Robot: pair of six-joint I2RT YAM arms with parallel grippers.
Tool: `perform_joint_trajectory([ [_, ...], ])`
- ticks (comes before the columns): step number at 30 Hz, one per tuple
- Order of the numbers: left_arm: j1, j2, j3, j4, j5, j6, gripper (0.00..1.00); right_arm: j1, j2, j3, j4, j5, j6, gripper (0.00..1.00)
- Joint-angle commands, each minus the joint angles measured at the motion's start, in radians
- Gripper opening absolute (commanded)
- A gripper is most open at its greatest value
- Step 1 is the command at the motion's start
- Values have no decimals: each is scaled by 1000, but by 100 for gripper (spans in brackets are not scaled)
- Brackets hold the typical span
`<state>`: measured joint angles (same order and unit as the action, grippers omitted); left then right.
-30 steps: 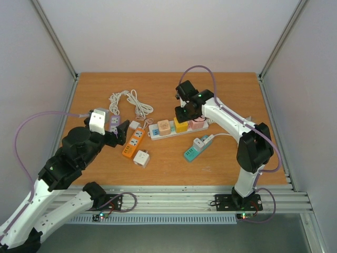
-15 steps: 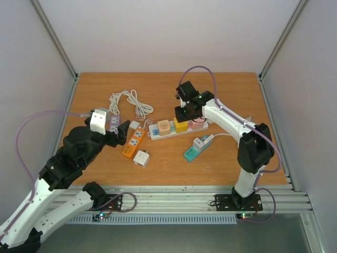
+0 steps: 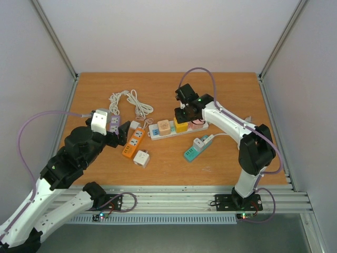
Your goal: Insert the plug
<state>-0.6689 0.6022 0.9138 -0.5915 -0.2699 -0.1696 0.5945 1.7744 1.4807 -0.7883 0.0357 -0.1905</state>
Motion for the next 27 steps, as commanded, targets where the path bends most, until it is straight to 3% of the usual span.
perform_joint_trajectory([
  [1,0,6,-12,28,-2,10,99,21,61,-60,-92,53,26,18],
  [9,0,11,-13,26,-2,8,99,51,69,-85,-89,108,69,17],
  [18,0,14,-12,22,-3,7,99,38,120,-120,-89,13,139,17],
  [27,0,20,-10,20,1,7,99,35,206,-122,-185,92,231,17],
])
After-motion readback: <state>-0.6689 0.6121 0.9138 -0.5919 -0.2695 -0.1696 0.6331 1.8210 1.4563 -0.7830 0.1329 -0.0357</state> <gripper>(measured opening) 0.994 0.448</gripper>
